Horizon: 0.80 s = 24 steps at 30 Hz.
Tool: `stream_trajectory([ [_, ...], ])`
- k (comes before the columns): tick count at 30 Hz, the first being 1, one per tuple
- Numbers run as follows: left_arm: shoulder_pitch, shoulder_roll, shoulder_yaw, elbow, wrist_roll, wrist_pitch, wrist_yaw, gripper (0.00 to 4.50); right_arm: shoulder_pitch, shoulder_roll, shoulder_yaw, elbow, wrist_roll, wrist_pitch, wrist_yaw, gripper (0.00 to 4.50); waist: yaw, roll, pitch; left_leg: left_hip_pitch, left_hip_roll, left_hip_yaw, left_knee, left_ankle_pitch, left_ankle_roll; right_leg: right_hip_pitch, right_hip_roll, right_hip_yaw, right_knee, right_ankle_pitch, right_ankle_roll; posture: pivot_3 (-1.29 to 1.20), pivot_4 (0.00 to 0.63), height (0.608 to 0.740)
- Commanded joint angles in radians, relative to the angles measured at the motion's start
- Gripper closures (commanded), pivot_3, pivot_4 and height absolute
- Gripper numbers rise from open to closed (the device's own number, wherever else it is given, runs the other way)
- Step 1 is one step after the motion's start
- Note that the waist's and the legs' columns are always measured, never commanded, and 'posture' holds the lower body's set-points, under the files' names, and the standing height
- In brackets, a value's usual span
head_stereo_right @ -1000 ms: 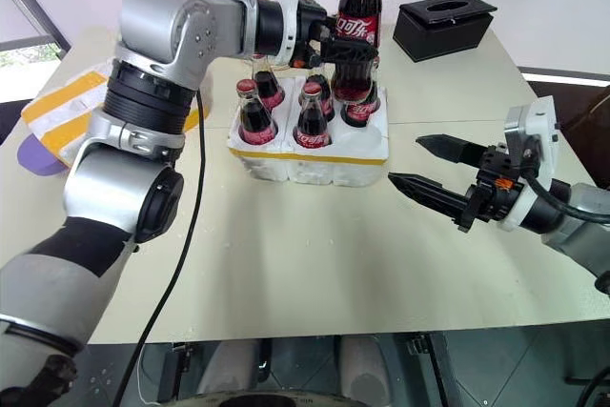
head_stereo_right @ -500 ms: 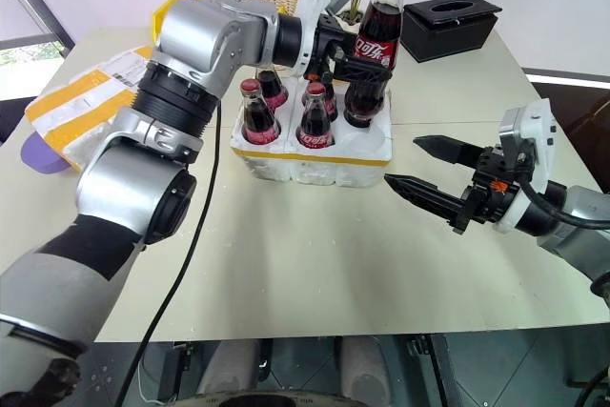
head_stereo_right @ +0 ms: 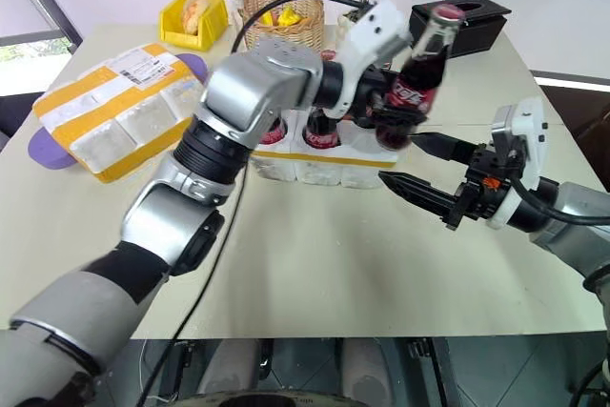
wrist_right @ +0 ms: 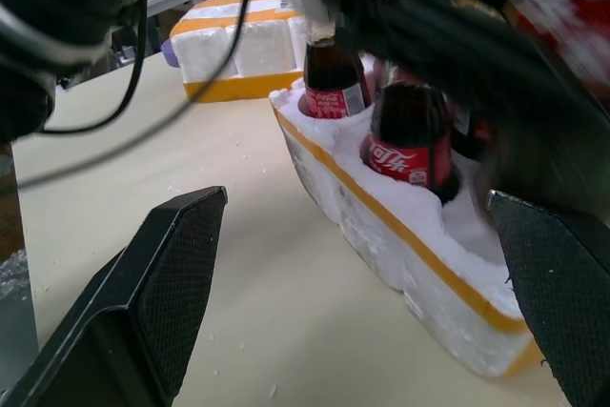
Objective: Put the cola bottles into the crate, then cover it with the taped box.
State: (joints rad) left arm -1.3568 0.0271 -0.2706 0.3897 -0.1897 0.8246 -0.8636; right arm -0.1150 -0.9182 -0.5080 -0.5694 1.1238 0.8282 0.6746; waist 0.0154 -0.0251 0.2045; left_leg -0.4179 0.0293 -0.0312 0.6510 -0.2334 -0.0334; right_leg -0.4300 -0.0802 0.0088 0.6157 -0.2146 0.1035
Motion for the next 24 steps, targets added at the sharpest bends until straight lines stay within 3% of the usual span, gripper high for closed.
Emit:
stream_trajectory([
  [1,-0.074,0.023,0.066,-0.038,-0.004,-0.015,0.052,1.72,-0.015,0.002,-0.007,-0.014,0.011,-0.020,-0.003,0.00,-0.011,0.000,0.000,0.001,0.000,0.001,0.000,0.000,0.000,0.000,0.000,0.001,0.000,0.000,0.000,0.00,0.150,0.740],
  [9,-0.079,0.034,0.064,-0.029,-0.014,-0.013,0.070,1.72,-0.019,-0.002,-0.006,-0.008,0.008,-0.022,0.002,0.00,-0.012,0.001,0.000,0.007,0.000,0.002,-0.001,0.000,0.000,0.002,0.002,0.004,0.003,-0.002,-0.003,0.00,0.150,0.740],
  [24,0.015,0.072,0.025,-0.199,-0.053,0.215,0.104,1.72,0.009,-0.011,-0.017,-0.015,0.003,-0.020,0.018,0.00,-0.005,0.001,0.000,0.007,0.000,0.003,-0.001,0.000,0.000,0.001,0.002,0.005,0.003,-0.002,-0.003,0.00,0.150,0.740],
])
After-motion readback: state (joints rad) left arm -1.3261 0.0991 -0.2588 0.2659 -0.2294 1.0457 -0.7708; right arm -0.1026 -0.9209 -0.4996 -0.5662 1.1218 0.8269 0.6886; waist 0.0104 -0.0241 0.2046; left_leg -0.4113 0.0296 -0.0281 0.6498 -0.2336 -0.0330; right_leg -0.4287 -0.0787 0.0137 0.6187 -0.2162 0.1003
